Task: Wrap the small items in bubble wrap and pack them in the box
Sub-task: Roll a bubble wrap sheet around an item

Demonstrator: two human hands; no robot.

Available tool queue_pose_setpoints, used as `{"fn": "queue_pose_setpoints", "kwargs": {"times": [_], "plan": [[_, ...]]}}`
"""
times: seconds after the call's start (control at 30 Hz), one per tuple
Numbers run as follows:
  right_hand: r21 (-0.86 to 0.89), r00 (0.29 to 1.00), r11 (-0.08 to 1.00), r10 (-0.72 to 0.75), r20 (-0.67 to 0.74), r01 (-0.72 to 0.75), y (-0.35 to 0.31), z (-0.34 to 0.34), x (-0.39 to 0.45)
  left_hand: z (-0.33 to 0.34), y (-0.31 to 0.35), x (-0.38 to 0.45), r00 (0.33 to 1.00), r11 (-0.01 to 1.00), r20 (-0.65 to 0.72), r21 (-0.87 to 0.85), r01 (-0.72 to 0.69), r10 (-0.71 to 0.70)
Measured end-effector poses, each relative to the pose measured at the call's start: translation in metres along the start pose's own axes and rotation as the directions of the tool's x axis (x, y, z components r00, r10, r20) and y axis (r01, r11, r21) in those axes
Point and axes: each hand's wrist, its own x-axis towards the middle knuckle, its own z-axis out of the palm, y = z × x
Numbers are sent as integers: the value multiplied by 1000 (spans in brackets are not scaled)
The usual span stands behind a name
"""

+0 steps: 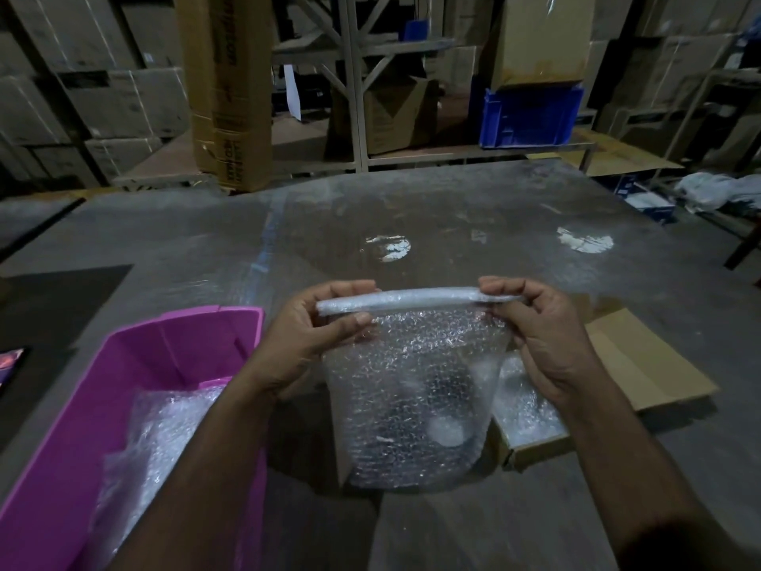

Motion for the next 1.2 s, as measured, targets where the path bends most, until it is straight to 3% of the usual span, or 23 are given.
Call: {"fn": "queue_pose_setpoints", "kwargs": {"times": [0.17,0.37,0.53,0.73,1.07,1.2], "plan": [[-38,999,999,21,35,-20,1,2,0,5,-2,2,996,1000,-85,-3,6,-6],[-177,999,984,-28,21,31,1,-2,-3,2,-5,6,987,990,-115,104,-98,110],[-101,999,995,-16,37,20,-4,1,-8,-1,-1,7,983,988,-139,109,-108,123],[-115,997,991,-73,5,73,-8,9,-8,1,-3,4,996,995,-86,101,-22,30],[4,997,1000,-15,74,15,-8,2,-7,-1,-5,5,994,989,-54,124,-85,92],[-24,997,999,-47,62,49,-8,2,-6,-1,-2,2,998,999,32,-20,-45,45]]}}
